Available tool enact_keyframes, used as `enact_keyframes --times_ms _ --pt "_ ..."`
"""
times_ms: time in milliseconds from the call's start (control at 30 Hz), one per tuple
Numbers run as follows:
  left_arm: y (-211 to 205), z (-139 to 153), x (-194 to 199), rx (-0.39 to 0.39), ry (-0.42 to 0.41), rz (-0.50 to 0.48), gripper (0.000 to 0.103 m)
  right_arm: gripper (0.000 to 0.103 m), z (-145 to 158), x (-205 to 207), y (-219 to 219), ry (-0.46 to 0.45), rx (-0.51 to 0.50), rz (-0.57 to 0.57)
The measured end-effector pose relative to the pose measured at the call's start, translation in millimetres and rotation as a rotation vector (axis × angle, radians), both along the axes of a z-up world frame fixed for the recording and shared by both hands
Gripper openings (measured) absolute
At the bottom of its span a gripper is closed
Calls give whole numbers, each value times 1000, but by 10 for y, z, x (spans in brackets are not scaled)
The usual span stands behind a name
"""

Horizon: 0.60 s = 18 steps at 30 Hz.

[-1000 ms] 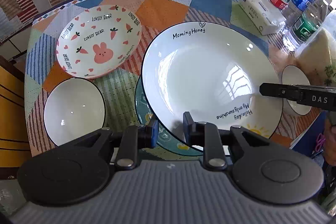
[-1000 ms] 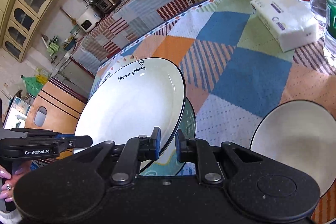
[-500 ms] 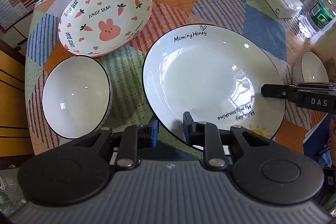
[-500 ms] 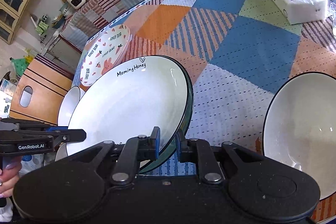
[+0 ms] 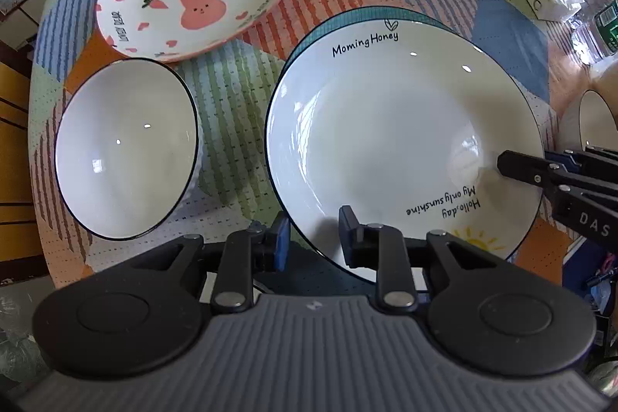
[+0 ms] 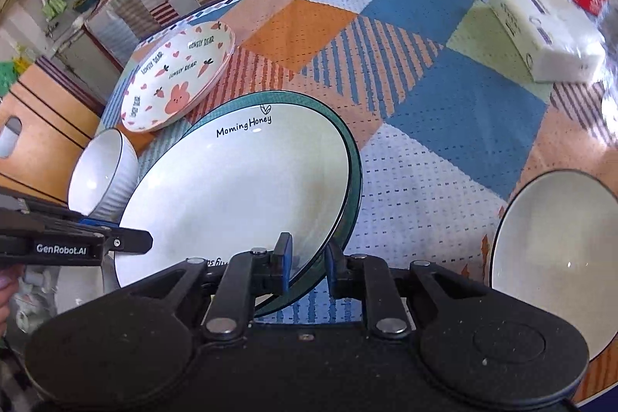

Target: Organize plates and bowls

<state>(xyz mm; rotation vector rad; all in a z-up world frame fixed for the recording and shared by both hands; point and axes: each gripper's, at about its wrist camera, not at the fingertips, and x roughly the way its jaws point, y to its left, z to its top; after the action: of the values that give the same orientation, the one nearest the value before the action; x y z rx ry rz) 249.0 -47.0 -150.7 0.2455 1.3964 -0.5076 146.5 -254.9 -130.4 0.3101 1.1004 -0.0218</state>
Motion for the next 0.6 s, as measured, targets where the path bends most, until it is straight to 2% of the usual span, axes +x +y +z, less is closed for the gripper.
enact_keyframes --times_ms 100,233,500,600 --pt "-15 -70 0 -4 25 2 25 25 -21 20 88 13 -81 15" --pt "-45 -91 -19 7 10 2 25 26 -50 17 99 19 -102 -7" --pt "-80 -72 -25 26 -10 -15 25 32 -121 23 291 15 -240 -1" --pt "-71 -31 -61 23 -20 -32 25 33 -135 45 280 16 -246 -2"
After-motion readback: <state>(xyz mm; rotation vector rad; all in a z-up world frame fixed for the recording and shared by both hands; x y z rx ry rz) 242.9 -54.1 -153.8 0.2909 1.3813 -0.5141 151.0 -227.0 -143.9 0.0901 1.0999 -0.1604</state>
